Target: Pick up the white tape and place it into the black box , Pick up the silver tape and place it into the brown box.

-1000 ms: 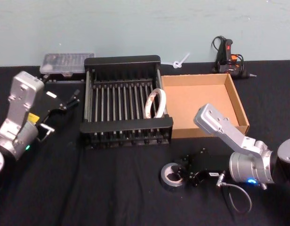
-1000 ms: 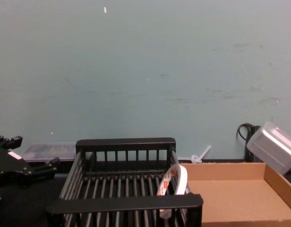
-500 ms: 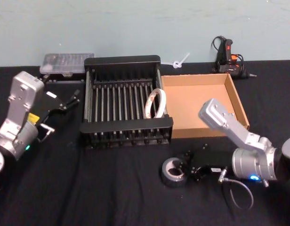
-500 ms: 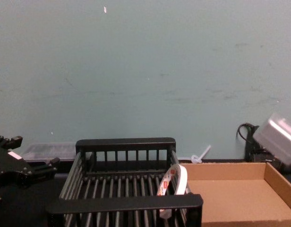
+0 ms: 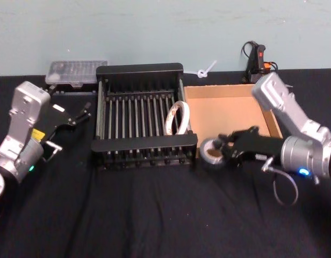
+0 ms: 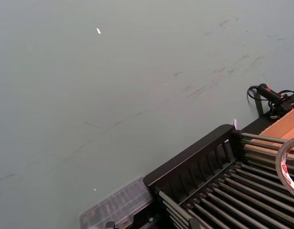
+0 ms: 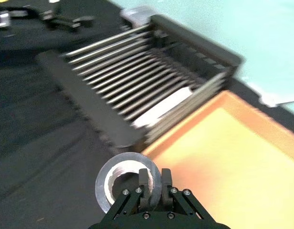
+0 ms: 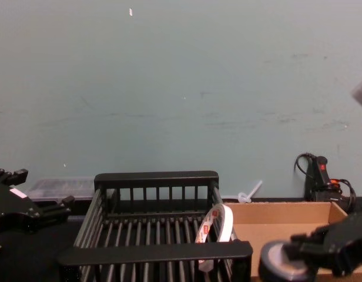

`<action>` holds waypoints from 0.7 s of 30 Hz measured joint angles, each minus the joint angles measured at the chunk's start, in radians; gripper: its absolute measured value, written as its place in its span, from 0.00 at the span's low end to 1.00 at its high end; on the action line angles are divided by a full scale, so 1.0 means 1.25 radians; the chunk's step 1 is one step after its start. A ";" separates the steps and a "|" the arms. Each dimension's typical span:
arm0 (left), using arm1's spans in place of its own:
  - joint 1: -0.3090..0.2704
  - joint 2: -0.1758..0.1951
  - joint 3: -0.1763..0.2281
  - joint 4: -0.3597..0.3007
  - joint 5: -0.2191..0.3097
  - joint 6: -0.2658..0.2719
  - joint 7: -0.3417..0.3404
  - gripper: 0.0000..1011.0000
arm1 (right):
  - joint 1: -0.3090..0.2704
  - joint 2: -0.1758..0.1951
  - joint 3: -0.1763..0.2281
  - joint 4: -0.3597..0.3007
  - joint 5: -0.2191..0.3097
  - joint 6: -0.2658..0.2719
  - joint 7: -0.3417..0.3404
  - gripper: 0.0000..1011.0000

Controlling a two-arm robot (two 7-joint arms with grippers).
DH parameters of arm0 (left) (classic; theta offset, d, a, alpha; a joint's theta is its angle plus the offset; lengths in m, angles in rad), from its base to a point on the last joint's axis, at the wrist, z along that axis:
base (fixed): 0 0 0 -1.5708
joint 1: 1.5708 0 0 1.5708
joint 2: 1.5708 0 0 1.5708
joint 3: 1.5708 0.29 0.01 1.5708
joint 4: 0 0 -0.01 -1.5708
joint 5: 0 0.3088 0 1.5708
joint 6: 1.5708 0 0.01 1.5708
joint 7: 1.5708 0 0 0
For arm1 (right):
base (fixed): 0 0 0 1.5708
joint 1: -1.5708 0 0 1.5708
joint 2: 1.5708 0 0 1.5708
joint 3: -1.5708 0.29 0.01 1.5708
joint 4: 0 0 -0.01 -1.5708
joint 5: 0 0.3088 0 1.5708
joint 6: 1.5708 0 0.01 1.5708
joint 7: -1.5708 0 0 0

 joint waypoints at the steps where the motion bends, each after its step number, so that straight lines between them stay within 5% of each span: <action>1: 0.000 0.000 0.000 0.000 0.000 0.000 0.000 0.99 | 0.004 -0.004 0.009 0.005 -0.003 0.000 -0.012 0.16; 9: 0.000 0.000 0.000 0.000 0.000 0.000 0.000 0.99 | 0.022 -0.037 0.045 0.045 -0.031 -0.003 -0.071 0.16; 21: 0.000 0.000 0.000 0.000 0.000 0.000 0.000 0.99 | 0.081 -0.112 0.073 0.174 -0.054 0.018 -0.108 0.16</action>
